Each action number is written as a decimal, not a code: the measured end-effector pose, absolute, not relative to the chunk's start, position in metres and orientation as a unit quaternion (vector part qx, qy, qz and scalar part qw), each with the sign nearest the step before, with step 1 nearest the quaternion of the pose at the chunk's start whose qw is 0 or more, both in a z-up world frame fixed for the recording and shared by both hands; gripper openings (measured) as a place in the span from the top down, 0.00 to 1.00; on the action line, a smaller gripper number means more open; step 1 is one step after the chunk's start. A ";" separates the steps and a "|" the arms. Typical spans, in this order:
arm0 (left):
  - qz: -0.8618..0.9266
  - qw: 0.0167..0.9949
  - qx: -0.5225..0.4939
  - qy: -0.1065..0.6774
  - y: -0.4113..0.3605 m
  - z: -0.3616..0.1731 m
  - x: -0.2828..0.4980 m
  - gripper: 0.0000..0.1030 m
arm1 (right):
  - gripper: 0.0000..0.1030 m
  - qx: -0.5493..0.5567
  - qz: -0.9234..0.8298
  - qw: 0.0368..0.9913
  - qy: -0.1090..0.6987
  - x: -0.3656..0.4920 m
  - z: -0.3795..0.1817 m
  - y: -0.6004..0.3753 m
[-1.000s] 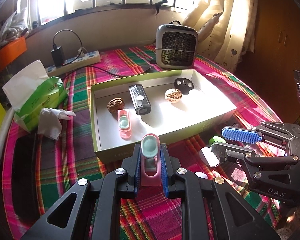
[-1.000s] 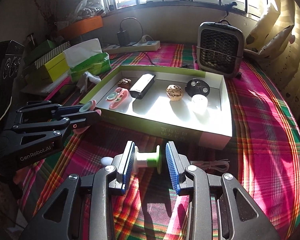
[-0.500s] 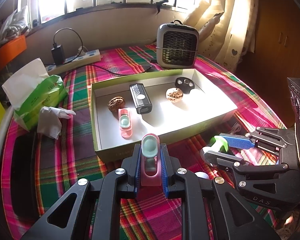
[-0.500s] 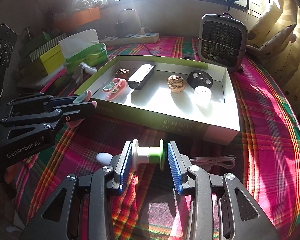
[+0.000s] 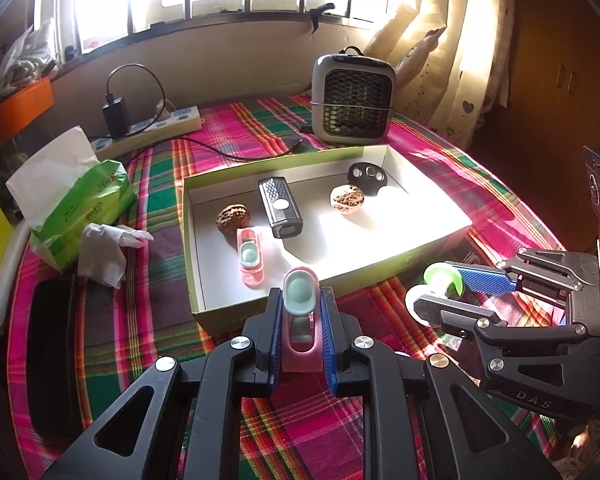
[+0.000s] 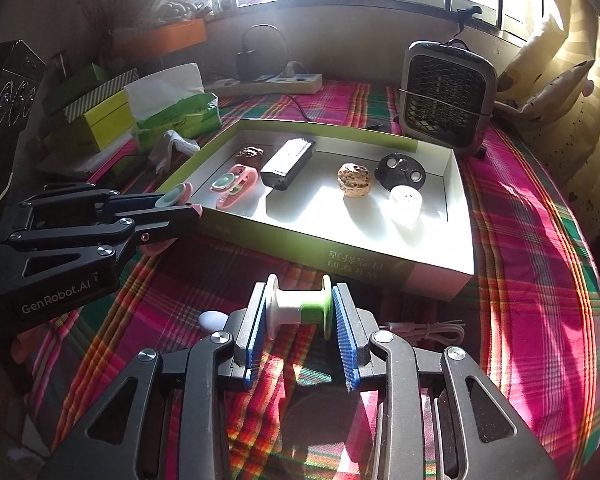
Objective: Organize objects
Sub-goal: 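Carry the pink holder and white spool over the white box with both grippers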
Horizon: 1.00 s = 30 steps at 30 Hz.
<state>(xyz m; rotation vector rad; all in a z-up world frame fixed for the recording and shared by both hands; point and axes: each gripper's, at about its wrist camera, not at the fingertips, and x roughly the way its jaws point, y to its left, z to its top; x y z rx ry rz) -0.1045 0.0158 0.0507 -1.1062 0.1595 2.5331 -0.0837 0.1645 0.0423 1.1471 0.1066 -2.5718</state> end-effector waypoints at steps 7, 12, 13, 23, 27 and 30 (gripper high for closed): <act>0.901 0.183 -0.389 0.055 0.015 0.058 -0.109 0.85 | 0.68 0.377 -0.912 0.155 0.039 -0.093 0.065 0.172; 0.901 0.182 -0.391 0.048 0.015 0.061 -0.116 0.85 | 0.68 0.355 -0.921 0.155 0.042 -0.110 0.086 0.174; 0.901 0.180 -0.391 0.049 0.015 0.061 -0.117 0.85 | 0.68 0.351 -0.922 0.157 0.043 -0.115 0.090 0.175; 0.899 0.170 -0.401 0.043 0.022 0.053 -0.134 0.85 | 0.68 0.369 -0.916 0.149 0.051 -0.178 0.088 0.173; 0.896 0.168 -0.409 0.043 0.025 0.046 -0.144 0.85 | 0.68 0.388 -0.907 0.153 0.047 -0.199 0.072 0.169; 0.894 0.167 -0.414 0.040 0.027 0.042 -0.152 0.85 | 0.68 0.402 -0.901 0.157 0.048 -0.211 0.061 0.166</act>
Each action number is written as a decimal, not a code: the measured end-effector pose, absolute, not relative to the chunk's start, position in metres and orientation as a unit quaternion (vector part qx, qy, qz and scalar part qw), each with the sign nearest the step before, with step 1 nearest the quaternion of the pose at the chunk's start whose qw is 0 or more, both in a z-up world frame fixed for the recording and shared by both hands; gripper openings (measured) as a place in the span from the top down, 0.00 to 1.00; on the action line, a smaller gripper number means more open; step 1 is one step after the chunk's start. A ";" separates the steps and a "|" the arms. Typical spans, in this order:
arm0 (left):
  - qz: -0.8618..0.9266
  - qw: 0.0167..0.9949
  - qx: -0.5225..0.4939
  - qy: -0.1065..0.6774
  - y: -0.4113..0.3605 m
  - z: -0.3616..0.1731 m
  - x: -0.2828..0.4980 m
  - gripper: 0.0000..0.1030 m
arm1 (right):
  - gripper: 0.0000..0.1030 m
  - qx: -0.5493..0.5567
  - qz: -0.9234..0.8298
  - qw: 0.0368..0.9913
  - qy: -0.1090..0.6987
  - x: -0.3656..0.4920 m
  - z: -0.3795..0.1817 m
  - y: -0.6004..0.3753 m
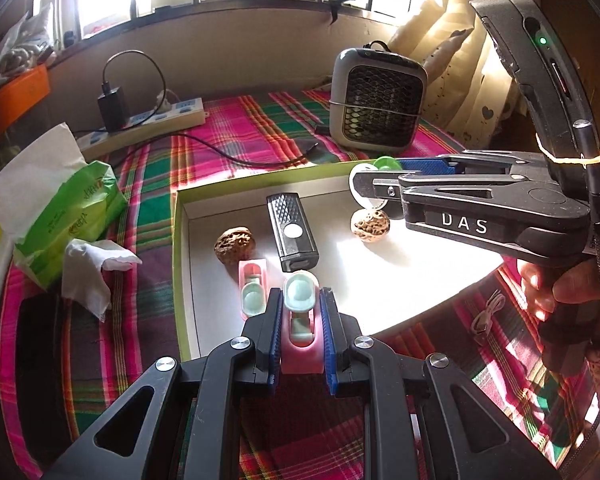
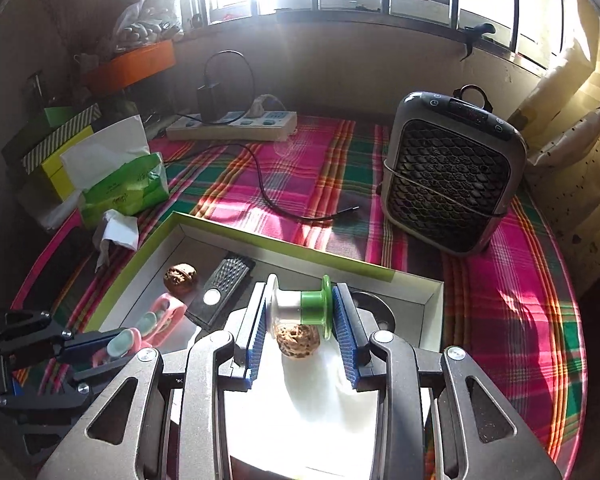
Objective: Organize objects
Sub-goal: 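Carry the pink holder and white spool over the white box with both grippers, then lower and open the left gripper in the box while the right gripper releases the spool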
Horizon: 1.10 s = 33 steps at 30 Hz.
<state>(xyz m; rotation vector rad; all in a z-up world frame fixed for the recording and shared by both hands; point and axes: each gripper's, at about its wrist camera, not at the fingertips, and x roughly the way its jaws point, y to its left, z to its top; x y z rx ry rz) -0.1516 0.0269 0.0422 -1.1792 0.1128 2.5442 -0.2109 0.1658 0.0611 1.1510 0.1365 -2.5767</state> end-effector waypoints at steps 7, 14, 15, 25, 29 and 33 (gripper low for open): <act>0.889 0.165 -0.425 0.042 0.032 0.032 -0.165 0.85 | 0.68 0.417 -0.893 0.161 0.054 -0.228 0.046 0.163; 0.886 0.162 -0.432 0.048 0.037 0.023 -0.173 0.85 | 0.68 0.423 -0.889 0.167 0.055 -0.236 0.039 0.162; 0.886 0.161 -0.432 0.049 0.037 0.022 -0.174 0.85 | 0.68 0.424 -0.888 0.167 0.056 -0.237 0.038 0.161; 0.883 0.165 -0.437 0.044 0.041 0.020 -0.178 0.85 | 0.68 0.431 -0.885 0.162 0.070 -0.239 0.035 0.158; 0.882 0.162 -0.440 0.040 0.039 0.019 -0.180 0.85 | 0.68 0.431 -0.885 0.160 0.072 -0.240 0.035 0.157; 0.882 0.162 -0.441 0.039 0.039 0.019 -0.180 0.85 | 0.67 0.433 -0.885 0.155 0.078 -0.240 0.034 0.156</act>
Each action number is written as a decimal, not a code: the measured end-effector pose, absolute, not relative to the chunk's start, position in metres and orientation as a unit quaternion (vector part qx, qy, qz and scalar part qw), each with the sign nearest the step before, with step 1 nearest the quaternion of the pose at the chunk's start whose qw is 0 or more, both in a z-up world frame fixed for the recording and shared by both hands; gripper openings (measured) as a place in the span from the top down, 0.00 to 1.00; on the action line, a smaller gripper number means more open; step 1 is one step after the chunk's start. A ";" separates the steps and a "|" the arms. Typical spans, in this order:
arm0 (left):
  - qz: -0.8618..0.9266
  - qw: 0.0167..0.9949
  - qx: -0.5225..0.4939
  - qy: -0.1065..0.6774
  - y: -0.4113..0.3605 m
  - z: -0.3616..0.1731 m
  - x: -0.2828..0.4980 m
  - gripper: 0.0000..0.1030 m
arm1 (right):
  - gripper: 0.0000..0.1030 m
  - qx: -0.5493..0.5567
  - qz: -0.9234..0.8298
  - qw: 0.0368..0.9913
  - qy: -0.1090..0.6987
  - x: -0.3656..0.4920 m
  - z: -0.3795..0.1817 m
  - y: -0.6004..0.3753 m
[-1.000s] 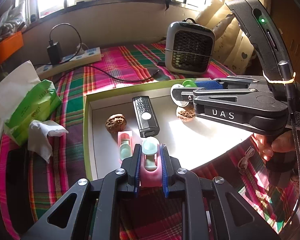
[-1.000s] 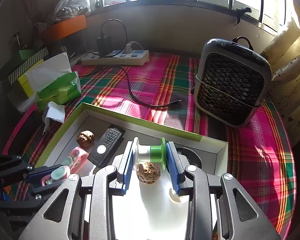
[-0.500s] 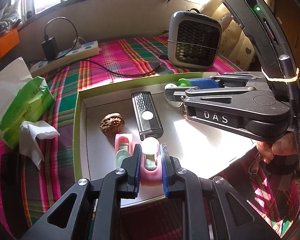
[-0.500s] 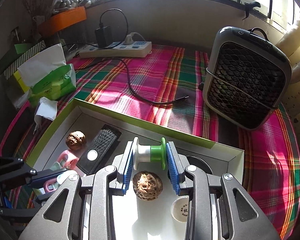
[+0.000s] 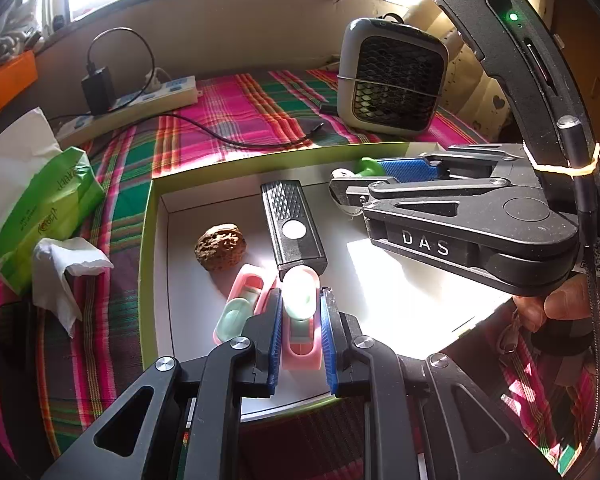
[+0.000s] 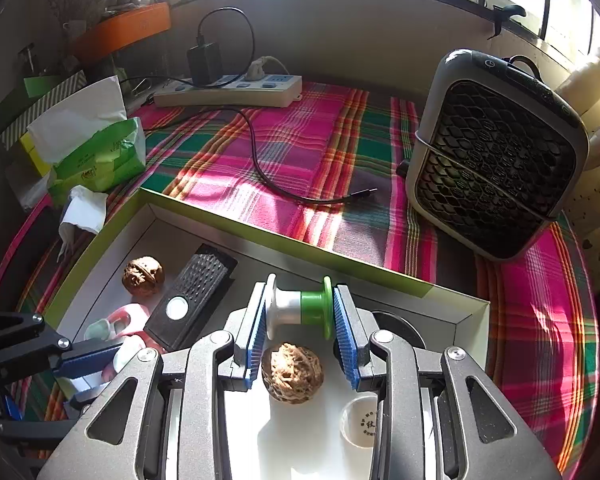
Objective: Organize objects
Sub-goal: 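Lower and open the left gripper in the box while the right gripper releases the spool, then withdraw both open grippers from the box toward the table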
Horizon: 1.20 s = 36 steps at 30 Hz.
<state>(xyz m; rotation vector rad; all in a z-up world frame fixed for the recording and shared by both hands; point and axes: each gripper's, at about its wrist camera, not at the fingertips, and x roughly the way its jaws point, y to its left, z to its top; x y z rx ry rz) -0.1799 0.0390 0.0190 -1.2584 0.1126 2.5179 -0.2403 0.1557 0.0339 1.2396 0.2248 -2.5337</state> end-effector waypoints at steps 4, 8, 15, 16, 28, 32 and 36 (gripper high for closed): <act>0.882 0.160 -0.442 0.039 0.038 0.019 -0.180 0.84 | 0.67 0.432 -0.886 0.151 0.079 -0.241 0.035 0.156; 0.882 0.156 -0.443 0.038 0.038 0.018 -0.181 0.78 | 0.67 0.430 -0.887 0.148 0.082 -0.242 0.036 0.156; 0.882 0.154 -0.443 0.035 0.036 0.019 -0.180 0.71 | 0.61 0.429 -0.888 0.146 0.077 -0.240 0.038 0.157; 0.883 0.153 -0.443 0.035 0.037 0.019 -0.180 0.71 | 0.59 0.428 -0.889 0.147 0.076 -0.240 0.039 0.156; 0.887 0.150 -0.436 0.034 0.036 0.026 -0.172 0.68 | 0.54 0.417 -0.895 0.140 0.072 -0.229 0.047 0.157; 0.890 0.148 -0.431 0.032 0.034 0.030 -0.168 0.67 | 0.54 0.412 -0.898 0.139 0.067 -0.222 0.051 0.159; 0.892 0.145 -0.426 0.031 0.032 0.034 -0.163 0.65 | 0.54 0.409 -0.901 0.137 0.055 -0.215 0.054 0.163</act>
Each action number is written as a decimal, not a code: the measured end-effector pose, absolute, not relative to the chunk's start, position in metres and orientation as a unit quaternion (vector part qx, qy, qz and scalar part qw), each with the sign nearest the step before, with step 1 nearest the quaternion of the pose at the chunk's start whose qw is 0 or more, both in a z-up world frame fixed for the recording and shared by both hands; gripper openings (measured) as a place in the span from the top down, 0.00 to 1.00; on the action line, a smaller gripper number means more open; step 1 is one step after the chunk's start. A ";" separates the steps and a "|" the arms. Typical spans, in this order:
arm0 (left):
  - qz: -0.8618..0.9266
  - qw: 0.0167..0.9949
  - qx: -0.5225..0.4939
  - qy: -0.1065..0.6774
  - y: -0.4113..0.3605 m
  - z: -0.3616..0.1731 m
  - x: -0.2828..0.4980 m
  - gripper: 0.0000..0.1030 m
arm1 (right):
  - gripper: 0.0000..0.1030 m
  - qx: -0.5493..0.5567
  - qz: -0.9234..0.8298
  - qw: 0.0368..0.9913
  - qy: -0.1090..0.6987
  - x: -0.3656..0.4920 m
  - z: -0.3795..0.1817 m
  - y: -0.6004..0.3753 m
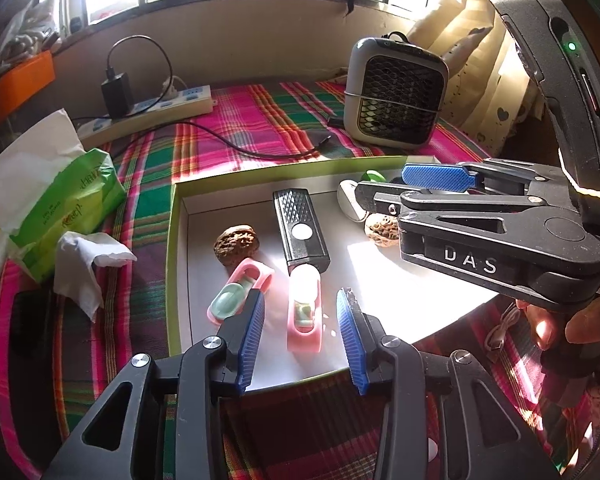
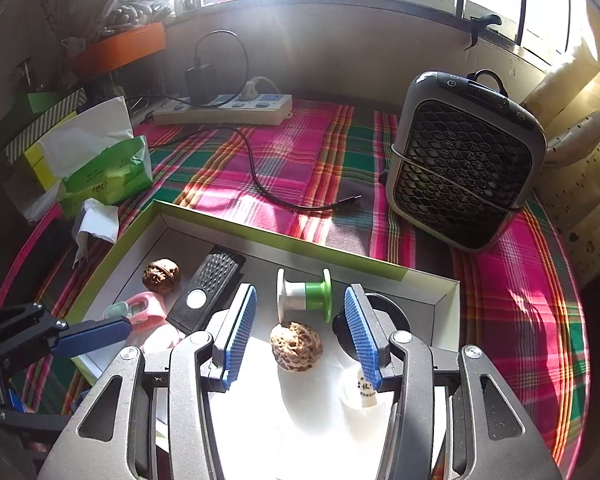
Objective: Organize objects
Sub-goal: 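Withdraw both open grippers from the box toward the table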
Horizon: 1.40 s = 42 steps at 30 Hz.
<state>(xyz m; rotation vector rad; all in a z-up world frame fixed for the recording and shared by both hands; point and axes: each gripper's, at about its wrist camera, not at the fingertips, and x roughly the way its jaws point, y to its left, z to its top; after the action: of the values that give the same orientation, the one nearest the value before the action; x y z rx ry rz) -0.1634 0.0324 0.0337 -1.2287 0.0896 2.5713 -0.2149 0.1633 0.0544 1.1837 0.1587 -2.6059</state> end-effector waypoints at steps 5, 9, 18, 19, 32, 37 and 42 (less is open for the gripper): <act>0.896 0.146 -0.419 0.029 0.031 0.039 -0.154 0.64 | 0.53 0.397 -0.907 0.133 0.041 -0.200 0.061 0.168; 0.899 0.144 -0.414 0.029 0.030 0.043 -0.145 0.64 | 0.53 0.387 -0.912 0.130 0.038 -0.187 0.066 0.169; 0.907 0.146 -0.393 0.032 0.029 0.055 -0.120 0.64 | 0.48 0.365 -0.923 0.119 0.021 -0.154 0.079 0.184; 0.909 0.143 -0.390 0.037 0.030 0.057 -0.117 0.64 | 0.48 0.363 -0.924 0.120 0.018 -0.150 0.079 0.185; 0.903 0.176 -0.392 0.030 0.034 0.052 -0.086 0.64 | 0.48 0.357 -0.930 0.091 0.013 -0.104 0.073 0.212; 0.897 0.189 -0.400 0.025 0.036 0.044 -0.077 0.63 | 0.48 0.359 -0.929 0.084 0.003 -0.093 0.068 0.220; 0.892 0.194 -0.408 0.025 0.037 0.036 -0.071 0.63 | 0.48 0.367 -0.927 0.076 0.001 -0.084 0.059 0.226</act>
<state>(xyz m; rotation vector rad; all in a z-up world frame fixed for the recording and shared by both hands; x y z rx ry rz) -0.0712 0.0366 0.0358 -1.1427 0.0694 2.5012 -0.0843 0.2260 0.0585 1.1012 0.0028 -2.7784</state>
